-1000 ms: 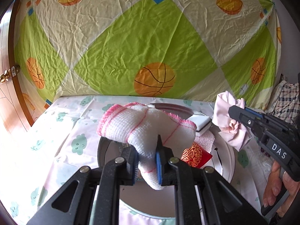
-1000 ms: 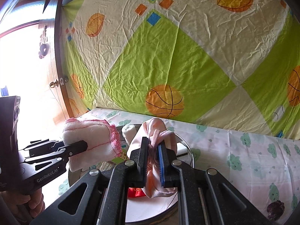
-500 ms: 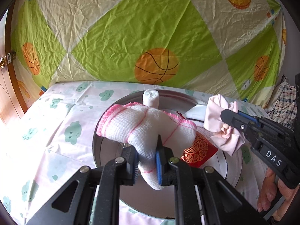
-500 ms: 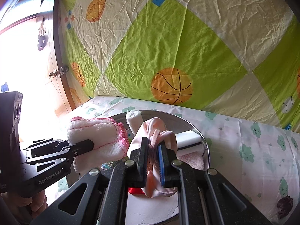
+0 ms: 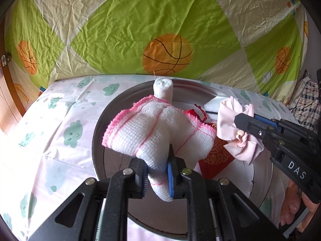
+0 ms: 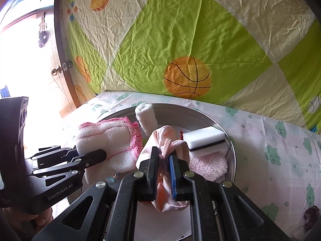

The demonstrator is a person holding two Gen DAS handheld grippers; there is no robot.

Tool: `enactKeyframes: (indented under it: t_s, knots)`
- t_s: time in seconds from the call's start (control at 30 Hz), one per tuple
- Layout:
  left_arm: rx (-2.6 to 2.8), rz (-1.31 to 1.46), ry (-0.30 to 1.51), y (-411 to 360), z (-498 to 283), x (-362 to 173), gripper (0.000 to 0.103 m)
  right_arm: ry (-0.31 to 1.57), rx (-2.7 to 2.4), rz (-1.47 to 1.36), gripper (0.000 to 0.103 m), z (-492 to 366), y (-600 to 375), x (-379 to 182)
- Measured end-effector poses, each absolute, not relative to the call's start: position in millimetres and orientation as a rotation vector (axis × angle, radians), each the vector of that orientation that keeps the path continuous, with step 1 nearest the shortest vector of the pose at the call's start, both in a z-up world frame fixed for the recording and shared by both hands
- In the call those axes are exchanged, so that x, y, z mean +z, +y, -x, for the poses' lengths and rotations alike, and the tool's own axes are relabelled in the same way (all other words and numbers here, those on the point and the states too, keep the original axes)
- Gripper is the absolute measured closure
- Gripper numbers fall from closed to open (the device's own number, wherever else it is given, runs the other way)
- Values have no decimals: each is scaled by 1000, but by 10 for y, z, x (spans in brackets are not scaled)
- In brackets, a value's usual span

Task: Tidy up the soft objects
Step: 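Open the left gripper releasing the cloth into the tin while the right gripper releases the bundle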

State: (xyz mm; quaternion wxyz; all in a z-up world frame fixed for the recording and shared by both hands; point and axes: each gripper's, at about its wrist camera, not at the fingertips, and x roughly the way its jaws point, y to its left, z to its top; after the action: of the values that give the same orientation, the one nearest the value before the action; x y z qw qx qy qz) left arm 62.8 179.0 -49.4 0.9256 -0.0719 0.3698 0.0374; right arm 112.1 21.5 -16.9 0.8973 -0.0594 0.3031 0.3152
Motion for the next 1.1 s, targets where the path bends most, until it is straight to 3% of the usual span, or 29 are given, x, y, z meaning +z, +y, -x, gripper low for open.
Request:
enactKeyframes:
  t_s: [0.27,0.33,0.4,0.43,0.47,0.5,0.53,0.6,0.8,0.93,1.1]
  knots:
    - [81,143,778,1806,-631,-544,78,653,676,126,92,-1107,253,-237]
    - [89,143,774,1816,-613,-535,54,661,689,125,90,-1101,264,-251]
    - [85,142,761,1811,-581,-505,43,665,705,125,83,-1086,275,-260]
    - [88,138,754,1806,-564,-488,34,662,708,125,73,-1070,278,-258]
    - [91,134,745,1800,-549,-471,31,659,713,123,59,-1054,275,-253]
    - [101,129,737,1803,-535,-455,28,656,718,118,51,-1039,271,-248]
    - [105,125,733,1808,-527,-443,27,650,717,112,43,-1027,260,-240]
    - [105,134,731,1831,-511,-430,27,637,711,98,35,-1007,222,-223]
    - [128,165,708,1892,-450,-377,22,625,707,79,34,-949,154,-153]
    - [160,198,656,1959,-345,-285,11,575,729,68,33,-827,130,-27]
    - [173,212,622,1980,-284,-183,10,502,733,39,27,-729,31,136]
